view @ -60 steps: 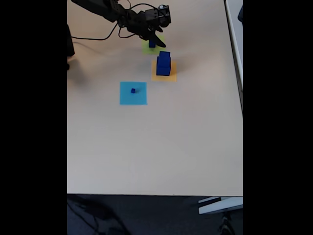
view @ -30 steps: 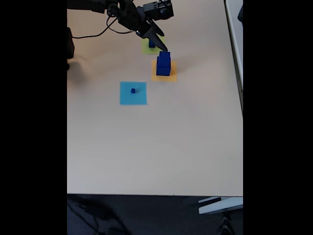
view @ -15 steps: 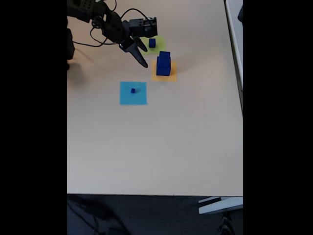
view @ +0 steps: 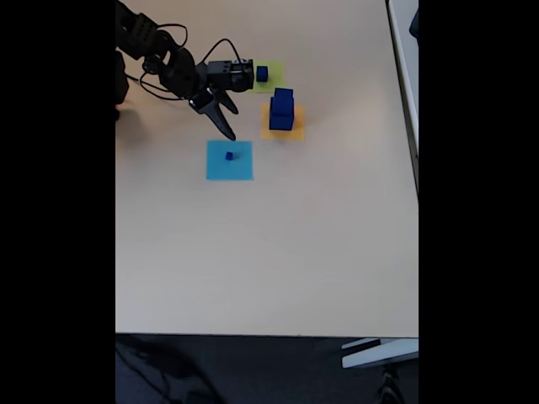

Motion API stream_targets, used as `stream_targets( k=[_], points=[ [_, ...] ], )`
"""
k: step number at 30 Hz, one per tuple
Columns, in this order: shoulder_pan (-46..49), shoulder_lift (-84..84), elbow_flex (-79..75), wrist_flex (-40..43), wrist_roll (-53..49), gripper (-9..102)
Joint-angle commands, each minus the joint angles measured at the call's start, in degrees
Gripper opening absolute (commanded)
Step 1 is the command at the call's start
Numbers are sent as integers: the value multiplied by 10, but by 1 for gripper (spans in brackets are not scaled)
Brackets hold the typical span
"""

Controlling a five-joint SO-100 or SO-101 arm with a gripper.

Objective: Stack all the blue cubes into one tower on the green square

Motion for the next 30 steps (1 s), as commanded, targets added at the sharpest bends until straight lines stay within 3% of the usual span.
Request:
stream_targets(
  k=[1,10,16,30],
  points=[
    [18,-4,-3,-17,-11,43],
    [61,-73,-16,-48,-21,43],
    [64,-146,-18,-132,-11,42],
    [69,-162,-57,-125,-29,40]
  ],
)
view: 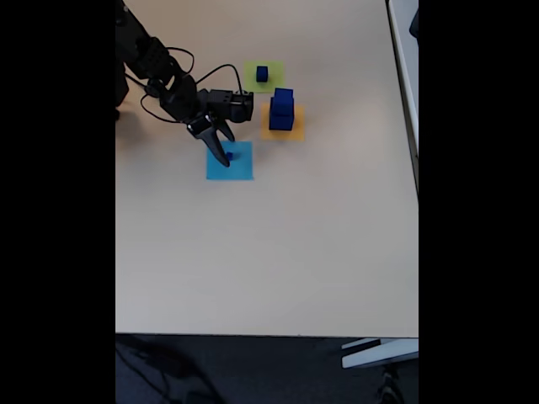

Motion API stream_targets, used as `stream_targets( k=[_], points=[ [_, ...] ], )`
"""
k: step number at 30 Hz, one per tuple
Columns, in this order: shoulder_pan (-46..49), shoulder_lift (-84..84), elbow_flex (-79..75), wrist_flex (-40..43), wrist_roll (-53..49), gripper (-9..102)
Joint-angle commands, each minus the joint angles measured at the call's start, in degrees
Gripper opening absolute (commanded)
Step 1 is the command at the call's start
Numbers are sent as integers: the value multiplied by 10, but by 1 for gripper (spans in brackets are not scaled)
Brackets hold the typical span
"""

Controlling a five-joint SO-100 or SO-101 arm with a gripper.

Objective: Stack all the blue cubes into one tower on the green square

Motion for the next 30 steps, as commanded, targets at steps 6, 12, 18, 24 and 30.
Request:
stream_targets(
  k=[6,12,18,24,30],
  points=[
    [-1,23,-23,2,-3,39],
    [4,20,-25,0,-4,38],
    [9,4,-47,2,-8,38],
    [13,-3,-55,2,-11,37],
    [13,-18,-47,-4,5,37]
  ],
)
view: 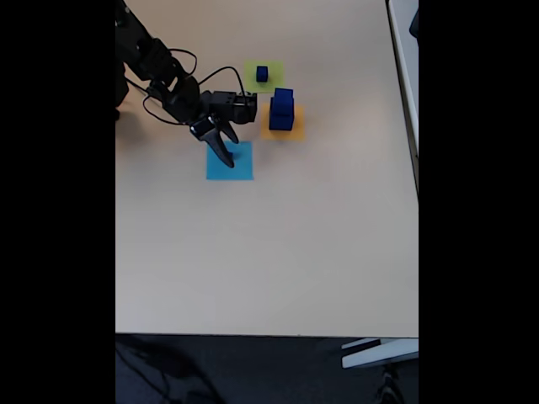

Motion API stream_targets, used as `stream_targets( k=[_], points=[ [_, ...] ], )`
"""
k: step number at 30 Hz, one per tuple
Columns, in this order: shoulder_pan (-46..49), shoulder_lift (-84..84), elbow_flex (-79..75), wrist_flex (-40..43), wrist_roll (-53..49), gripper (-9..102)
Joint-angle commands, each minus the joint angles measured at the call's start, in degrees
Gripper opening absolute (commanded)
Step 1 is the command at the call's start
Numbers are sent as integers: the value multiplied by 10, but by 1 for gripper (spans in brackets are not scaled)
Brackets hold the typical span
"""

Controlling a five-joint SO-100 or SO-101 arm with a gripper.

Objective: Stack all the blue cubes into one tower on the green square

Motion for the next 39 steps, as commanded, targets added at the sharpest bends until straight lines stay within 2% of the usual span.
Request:
stream_targets(
  k=[1,7,27,39],
  points=[
    [3,-5,-19,-5,9,37],
    [14,-12,-17,-4,11,36],
    [27,-16,-9,0,9,19],
    [33,-17,-6,2,10,18]
  ],
)
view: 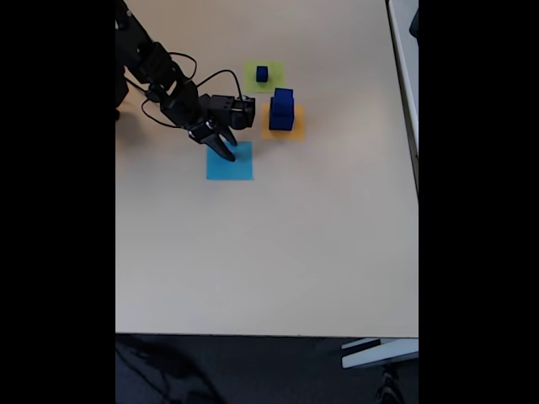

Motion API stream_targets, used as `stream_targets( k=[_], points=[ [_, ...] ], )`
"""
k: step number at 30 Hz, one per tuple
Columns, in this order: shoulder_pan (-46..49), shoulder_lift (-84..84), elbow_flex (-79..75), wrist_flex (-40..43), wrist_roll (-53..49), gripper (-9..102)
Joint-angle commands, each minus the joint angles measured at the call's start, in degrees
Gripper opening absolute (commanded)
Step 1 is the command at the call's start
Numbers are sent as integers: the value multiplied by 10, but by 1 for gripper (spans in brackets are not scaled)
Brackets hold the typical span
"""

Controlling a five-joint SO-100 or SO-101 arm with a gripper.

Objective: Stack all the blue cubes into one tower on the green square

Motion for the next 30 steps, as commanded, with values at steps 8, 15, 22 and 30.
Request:
stream_targets(
  k=[8,15,22,30],
  points=[
    [13,0,-1,4,6,17],
    [14,0,1,4,10,12],
    [14,0,1,6,11,10],
    [15,0,1,8,12,6]
  ],
)
